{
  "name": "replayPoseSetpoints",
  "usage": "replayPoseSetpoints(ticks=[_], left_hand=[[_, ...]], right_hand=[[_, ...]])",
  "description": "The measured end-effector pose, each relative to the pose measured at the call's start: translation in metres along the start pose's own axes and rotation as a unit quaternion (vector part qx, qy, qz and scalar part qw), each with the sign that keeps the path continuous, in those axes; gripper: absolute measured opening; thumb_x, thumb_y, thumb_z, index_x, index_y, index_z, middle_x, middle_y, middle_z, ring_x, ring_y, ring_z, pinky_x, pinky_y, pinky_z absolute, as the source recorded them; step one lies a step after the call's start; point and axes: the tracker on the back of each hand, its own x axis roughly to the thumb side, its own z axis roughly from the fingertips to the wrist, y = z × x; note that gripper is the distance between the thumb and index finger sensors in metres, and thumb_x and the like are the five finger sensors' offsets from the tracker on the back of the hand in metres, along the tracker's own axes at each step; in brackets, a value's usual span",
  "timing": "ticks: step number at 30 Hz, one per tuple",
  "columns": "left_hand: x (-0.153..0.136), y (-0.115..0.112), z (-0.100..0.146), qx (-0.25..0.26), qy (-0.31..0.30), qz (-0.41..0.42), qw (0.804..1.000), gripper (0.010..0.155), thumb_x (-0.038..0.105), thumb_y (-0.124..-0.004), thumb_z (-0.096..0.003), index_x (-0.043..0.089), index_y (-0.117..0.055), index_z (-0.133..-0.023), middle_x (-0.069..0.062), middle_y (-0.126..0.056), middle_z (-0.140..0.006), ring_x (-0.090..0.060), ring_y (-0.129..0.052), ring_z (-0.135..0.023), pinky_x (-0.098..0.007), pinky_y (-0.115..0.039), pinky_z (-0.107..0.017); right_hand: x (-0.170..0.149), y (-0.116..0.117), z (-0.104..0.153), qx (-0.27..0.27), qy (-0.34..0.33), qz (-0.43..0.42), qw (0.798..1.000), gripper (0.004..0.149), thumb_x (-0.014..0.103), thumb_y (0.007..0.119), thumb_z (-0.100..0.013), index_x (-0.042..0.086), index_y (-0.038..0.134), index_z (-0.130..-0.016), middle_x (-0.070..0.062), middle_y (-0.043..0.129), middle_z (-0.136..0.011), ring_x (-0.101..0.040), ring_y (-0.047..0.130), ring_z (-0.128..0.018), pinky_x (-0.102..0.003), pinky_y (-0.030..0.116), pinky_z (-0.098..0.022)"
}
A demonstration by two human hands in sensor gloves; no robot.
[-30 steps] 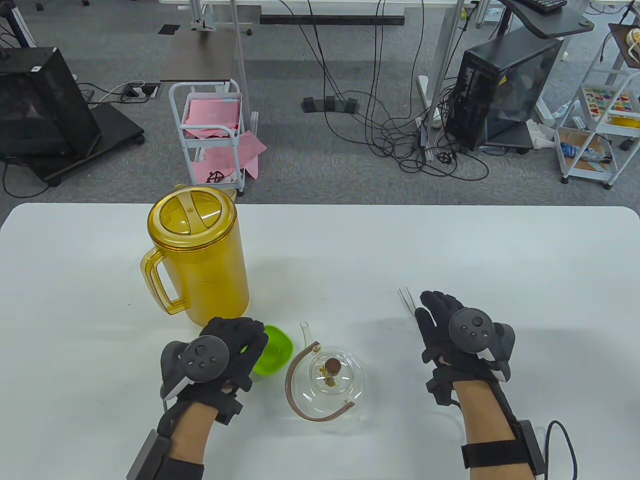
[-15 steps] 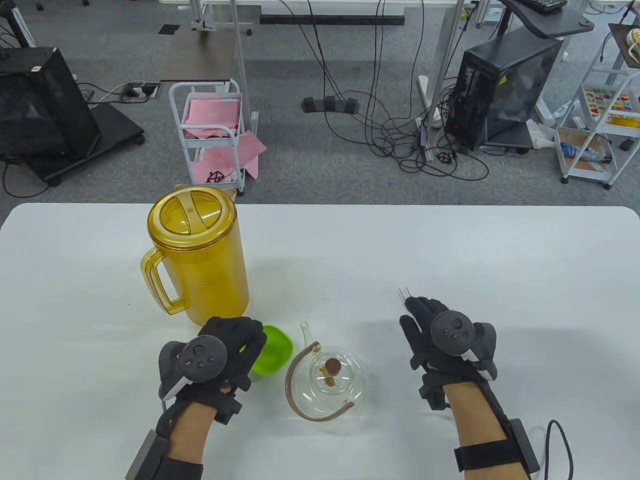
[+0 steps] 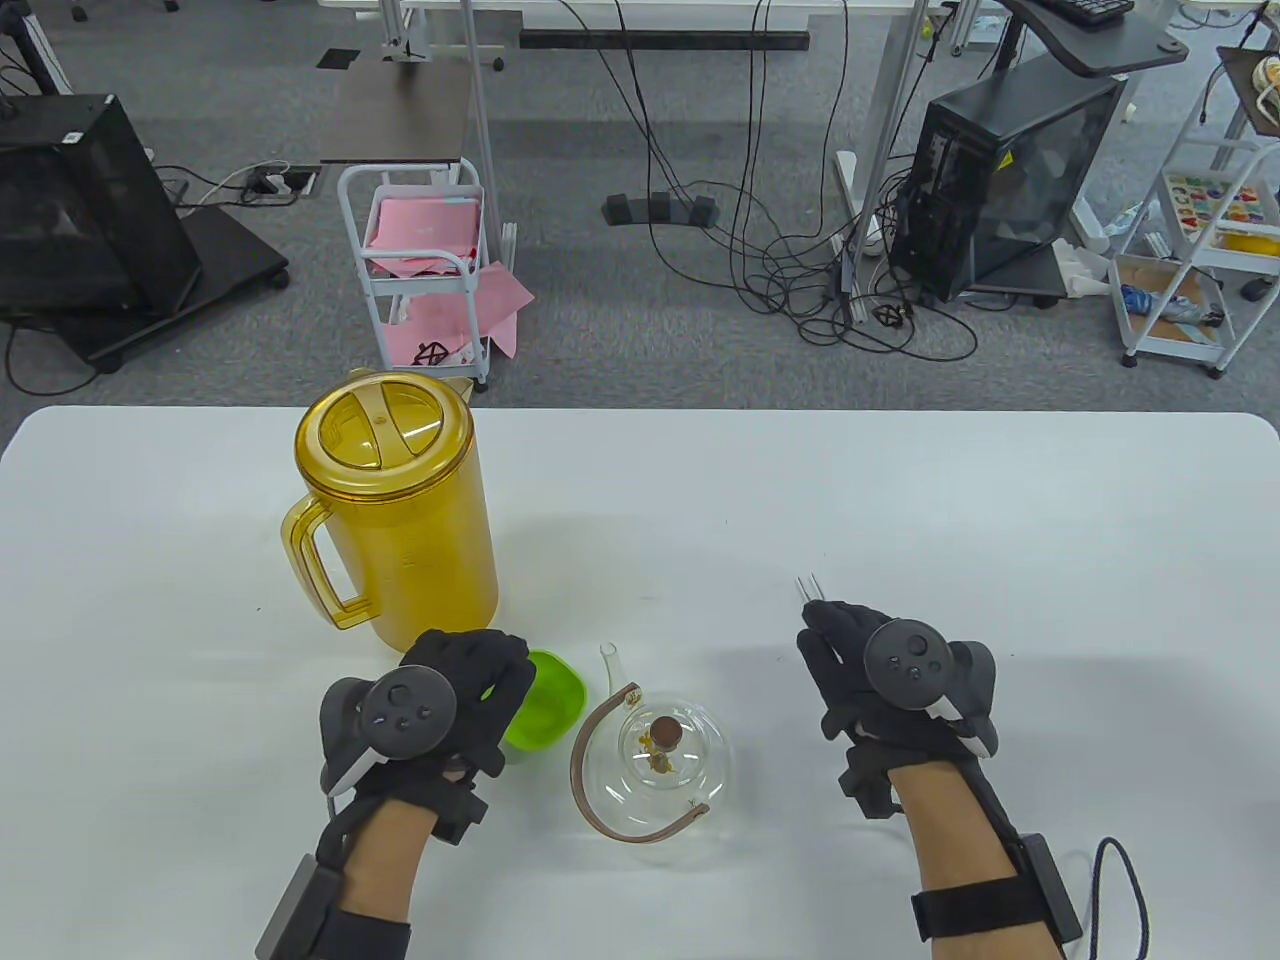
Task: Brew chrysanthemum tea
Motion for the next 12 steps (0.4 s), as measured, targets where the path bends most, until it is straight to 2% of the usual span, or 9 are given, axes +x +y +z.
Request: replayPoseSetpoints(ticks=[12], left_hand=[[0.001, -0.004, 0.003, -0.010, 0.003, -0.008, 1.000, 0.053, 0.057, -0.069, -0.0572, 0.023, -0.085, -0.094, -0.011, -0.092, -0.097, -0.041, -0.084, -0.089, -0.068, -0.053, -0.074]], right_hand=[[0.011, -0.002, 0.006, -0.003, -0.018, 0.006, 1.000, 0.054, 0.054, 0.067, -0.057, 0.026, 0.078, -0.102, -0.004, 0.080, -0.104, -0.037, 0.082, -0.099, -0.063, 0.057, -0.072]])
